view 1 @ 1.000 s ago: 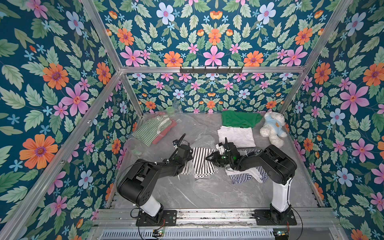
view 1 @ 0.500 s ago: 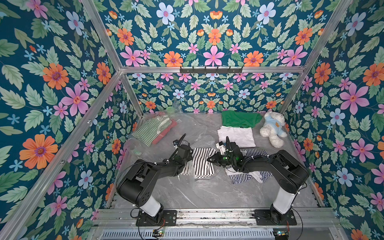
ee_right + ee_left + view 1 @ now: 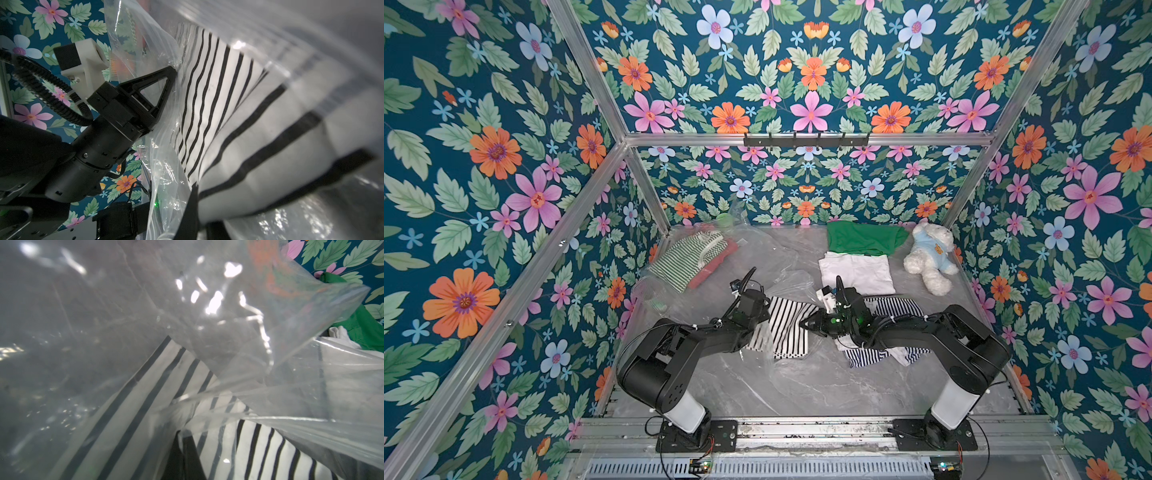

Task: Take the tank top out of the vacuum bag
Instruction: Take out the tank top from the vacuum bag.

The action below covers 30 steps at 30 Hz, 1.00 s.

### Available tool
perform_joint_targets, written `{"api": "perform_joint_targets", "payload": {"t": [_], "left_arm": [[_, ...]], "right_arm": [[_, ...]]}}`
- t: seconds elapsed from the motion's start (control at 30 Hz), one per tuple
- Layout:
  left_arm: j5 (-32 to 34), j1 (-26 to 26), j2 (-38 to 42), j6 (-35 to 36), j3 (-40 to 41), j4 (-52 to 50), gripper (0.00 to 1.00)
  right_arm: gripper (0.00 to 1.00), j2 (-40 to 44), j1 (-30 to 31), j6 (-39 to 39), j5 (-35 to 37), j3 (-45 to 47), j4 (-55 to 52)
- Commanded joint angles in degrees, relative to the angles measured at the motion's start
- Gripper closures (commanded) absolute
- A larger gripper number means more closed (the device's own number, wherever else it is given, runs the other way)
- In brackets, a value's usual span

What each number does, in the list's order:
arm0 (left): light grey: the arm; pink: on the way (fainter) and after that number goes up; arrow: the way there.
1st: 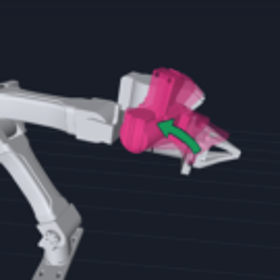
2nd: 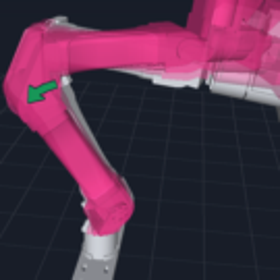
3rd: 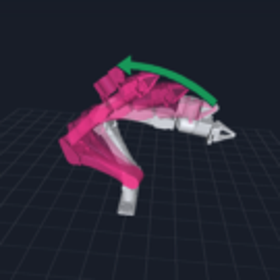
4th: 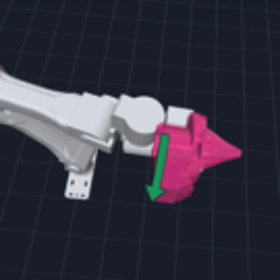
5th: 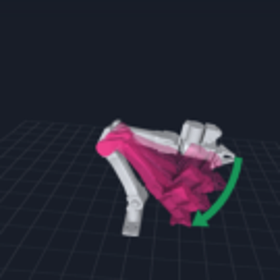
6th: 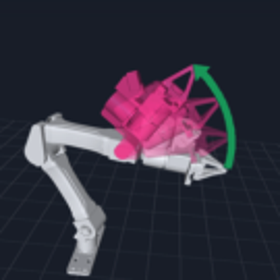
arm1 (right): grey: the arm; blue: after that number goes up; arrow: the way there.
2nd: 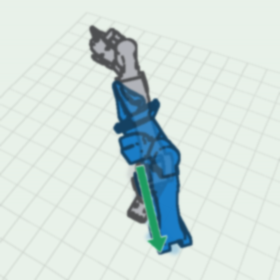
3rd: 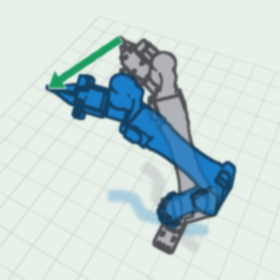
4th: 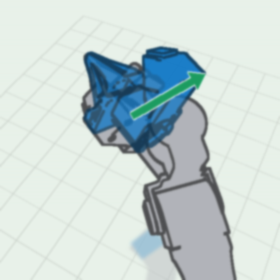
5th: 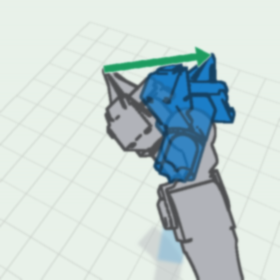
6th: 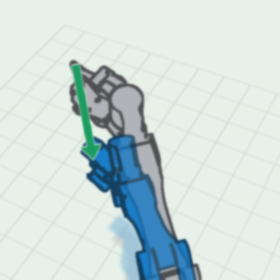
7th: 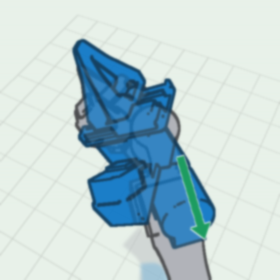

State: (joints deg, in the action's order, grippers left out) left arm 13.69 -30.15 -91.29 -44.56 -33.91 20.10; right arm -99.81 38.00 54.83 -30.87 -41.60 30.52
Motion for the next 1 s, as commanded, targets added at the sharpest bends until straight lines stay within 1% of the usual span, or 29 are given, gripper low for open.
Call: {"api": "perform_joint_targets", "payload": {"t": [0.0, 0.03, 0.07, 0.1, 0.13, 0.2, 0.23, 0.4, 0.5, 0.57, 0.67, 0.73, 0.87, 0.97], "left_arm": [[0.62, -0.01, -0.30, -0.14, 0.16, -4.01, 1.00], [0.55, -0.02, -0.30, -0.16, 0.16, -4.02, 1.00], [0.56, 0.00, -0.39, -0.10, 0.16, -4.01, 1.00], [0.59, 0.01, -0.47, -0.12, 0.07, -4.01, 1.00], [0.50, 0.01, -0.56, -0.17, 0.01, -4.01, 1.00], [0.29, 0.00, -0.65, -0.16, -0.08, -4.01, 1.00], [0.33, 0.01, -0.57, -0.10, -0.04, -4.01, 1.00], [0.61, 0.01, -0.43, -0.07, 0.14, -4.02, 1.00], [0.42, 0.00, -0.47, -0.18, 0.16, -3.91, 1.00], [0.44, 0.00, -0.42, -0.14, 0.16, -3.93, 1.00], [0.50, 0.01, -0.30, -0.09, 0.08, -4.01, 1.00], [0.46, 0.00, -0.30, -0.06, 0.07, -4.01, 1.00], [0.46, 0.00, -0.30, -0.16, 0.10, -4.04, 1.00], [0.50, 0.01, -0.30, -0.13, 0.07, -4.01, 1.00]], "right_arm": [[1.00, -0.19, 0.57, -0.52, -0.30, -0.29, 2.10], [1.00, -0.28, 0.75, -0.95, -0.20, -0.68, 1.85], [0.96, -0.72, 0.89, -1.57, 0.00, -1.29, 1.27], [0.82, -1.42, 0.97, -1.90, 0.35, -1.97, 0.13], [0.72, -2.19, 0.96, -1.79, 0.83, -2.47, -0.59], [0.49, -3.63, 0.96, -0.37, 1.43, -2.39, -0.03], [0.42, -4.08, 0.93, 0.35, 1.65, -2.17, 0.18], [0.23, -6.68, 0.45, 3.98, 1.52, -1.36, 0.38], [0.17, -8.38, 0.02, 6.07, 0.73, -0.59, 2.95], [0.17, -10.08, -0.20, 7.25, -0.36, -0.67, 5.51], [0.25, -12.86, -0.25, 9.32, -2.10, -1.47, 9.92], [0.28, -14.20, -0.29, 10.01, -2.49, -2.13, 11.55], [0.45, -15.05, -0.25, 8.65, -2.44, -4.27, 9.78], [0.63, -15.48, -0.29, 6.87, -2.26, -6.29, 6.82]]}}
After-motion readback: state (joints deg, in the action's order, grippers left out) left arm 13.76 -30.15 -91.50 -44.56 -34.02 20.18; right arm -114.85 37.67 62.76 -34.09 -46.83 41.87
